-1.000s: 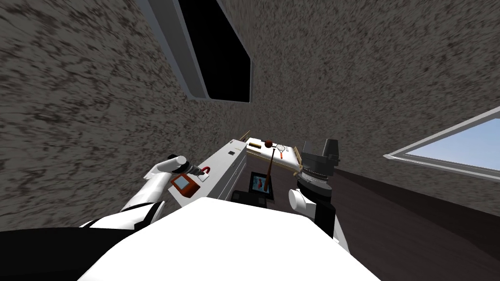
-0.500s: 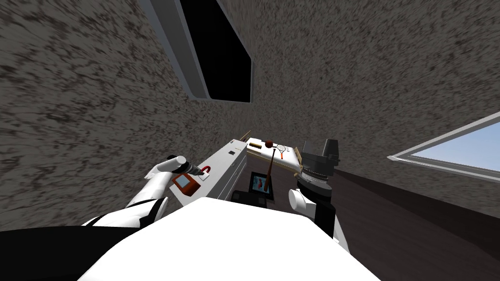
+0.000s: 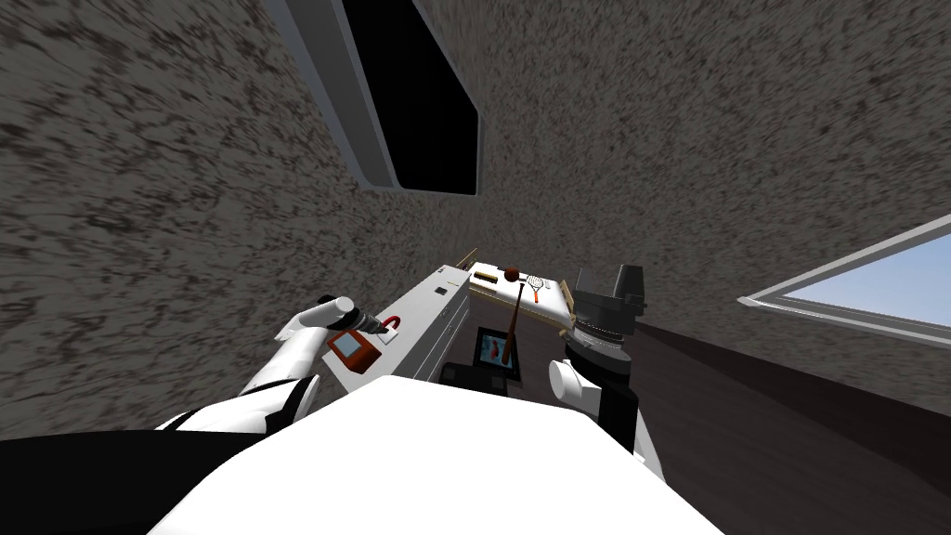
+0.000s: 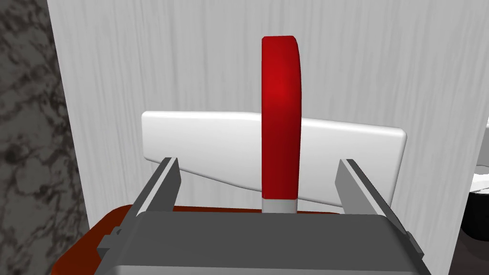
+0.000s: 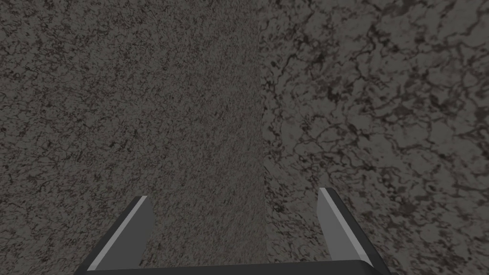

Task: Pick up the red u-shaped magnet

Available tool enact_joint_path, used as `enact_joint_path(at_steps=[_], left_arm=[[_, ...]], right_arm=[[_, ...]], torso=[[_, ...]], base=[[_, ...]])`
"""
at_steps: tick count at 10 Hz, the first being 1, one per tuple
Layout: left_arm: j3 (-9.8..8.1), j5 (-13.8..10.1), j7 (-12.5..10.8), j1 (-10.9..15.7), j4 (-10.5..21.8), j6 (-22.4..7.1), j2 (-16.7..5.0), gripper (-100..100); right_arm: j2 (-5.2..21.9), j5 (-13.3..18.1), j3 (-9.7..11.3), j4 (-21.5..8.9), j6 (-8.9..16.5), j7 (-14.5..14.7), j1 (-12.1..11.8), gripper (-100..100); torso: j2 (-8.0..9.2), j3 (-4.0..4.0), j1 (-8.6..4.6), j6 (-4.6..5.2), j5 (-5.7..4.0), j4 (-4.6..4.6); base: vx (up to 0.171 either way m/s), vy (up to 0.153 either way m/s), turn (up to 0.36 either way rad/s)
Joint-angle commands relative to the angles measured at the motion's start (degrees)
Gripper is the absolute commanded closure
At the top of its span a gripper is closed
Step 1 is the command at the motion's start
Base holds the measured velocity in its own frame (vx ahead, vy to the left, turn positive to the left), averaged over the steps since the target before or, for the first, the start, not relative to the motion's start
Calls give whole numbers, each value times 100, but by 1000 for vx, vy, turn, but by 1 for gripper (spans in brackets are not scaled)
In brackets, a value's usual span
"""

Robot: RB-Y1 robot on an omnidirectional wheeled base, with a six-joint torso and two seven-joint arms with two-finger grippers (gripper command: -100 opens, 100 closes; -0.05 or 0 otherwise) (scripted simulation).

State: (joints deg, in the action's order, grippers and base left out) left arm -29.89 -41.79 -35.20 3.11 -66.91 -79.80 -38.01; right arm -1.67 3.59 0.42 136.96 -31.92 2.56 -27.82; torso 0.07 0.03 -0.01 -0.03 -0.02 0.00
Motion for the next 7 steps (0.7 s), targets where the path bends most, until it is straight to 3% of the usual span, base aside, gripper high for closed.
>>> enact_joint_path(at_steps=[1,4,7], left_arm=[[0,0,0,0,0,0,0,-100],[-253,-2,520,23,429,96,-51,-100],[-253,-2,559,23,429,96,-51,-100]], right_arm=[[0,0,0,0,0,0,0,0],[0,0,0,0,0,0,0,0],[0,0,0,0,0,0,0,0]], torso=[[0,0,0,0,0,0],[3,2,-2,-2,0,0],[2,1,-2,-1,0,0]], base=[[0,0,0],[-6,-13,33],[2,-2,1]])
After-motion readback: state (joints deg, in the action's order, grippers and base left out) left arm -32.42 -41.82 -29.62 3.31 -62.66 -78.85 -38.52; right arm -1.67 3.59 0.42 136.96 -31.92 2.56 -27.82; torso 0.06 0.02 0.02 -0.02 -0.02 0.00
